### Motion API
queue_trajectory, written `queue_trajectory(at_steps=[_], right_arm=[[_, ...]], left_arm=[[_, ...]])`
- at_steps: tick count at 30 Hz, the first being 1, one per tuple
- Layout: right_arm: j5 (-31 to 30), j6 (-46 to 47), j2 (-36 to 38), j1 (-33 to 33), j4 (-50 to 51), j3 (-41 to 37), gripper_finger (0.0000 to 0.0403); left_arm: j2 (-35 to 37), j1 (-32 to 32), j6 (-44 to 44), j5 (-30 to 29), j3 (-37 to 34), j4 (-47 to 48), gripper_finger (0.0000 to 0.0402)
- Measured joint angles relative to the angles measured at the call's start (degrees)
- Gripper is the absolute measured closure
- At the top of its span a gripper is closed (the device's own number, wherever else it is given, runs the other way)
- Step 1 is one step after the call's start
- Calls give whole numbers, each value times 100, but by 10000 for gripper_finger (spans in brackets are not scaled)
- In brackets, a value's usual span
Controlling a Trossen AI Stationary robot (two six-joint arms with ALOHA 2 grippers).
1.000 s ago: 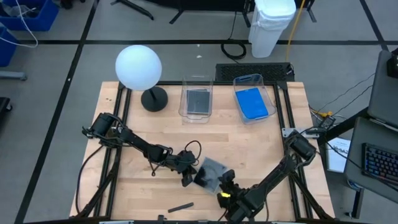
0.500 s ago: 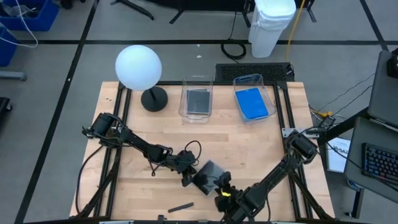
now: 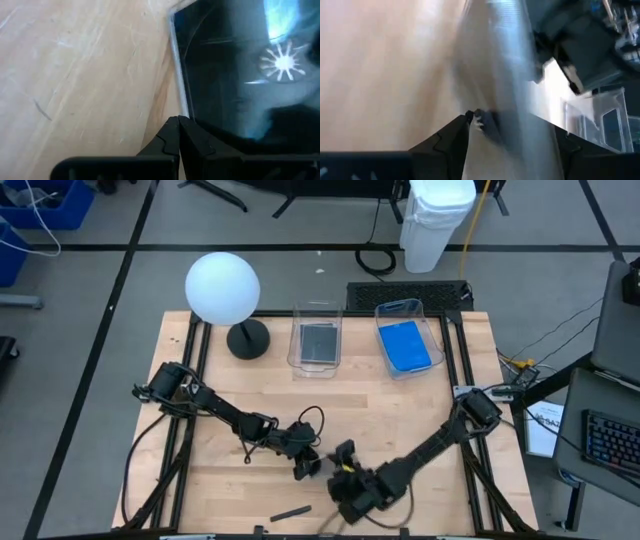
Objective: Pick & place jewel cases by type
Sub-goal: Put the black CD case into the left transparent bin
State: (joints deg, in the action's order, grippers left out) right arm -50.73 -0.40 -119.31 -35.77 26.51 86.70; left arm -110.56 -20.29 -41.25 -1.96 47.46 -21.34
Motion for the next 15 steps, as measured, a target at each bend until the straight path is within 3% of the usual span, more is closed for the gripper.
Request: queue_trajectory(at_steps=[6, 11, 15], right_arm=[[511, 414, 2, 230, -10, -37, 249], [1095, 335, 20, 197, -14, -31, 345], [1257, 429, 147, 84, 212, -33, 345]], left_arm=[[12, -5, 42, -3, -2, 41, 394], [12, -5, 326, 1, -2, 63, 394], [182, -3, 645, 189, -15, 217, 394]])
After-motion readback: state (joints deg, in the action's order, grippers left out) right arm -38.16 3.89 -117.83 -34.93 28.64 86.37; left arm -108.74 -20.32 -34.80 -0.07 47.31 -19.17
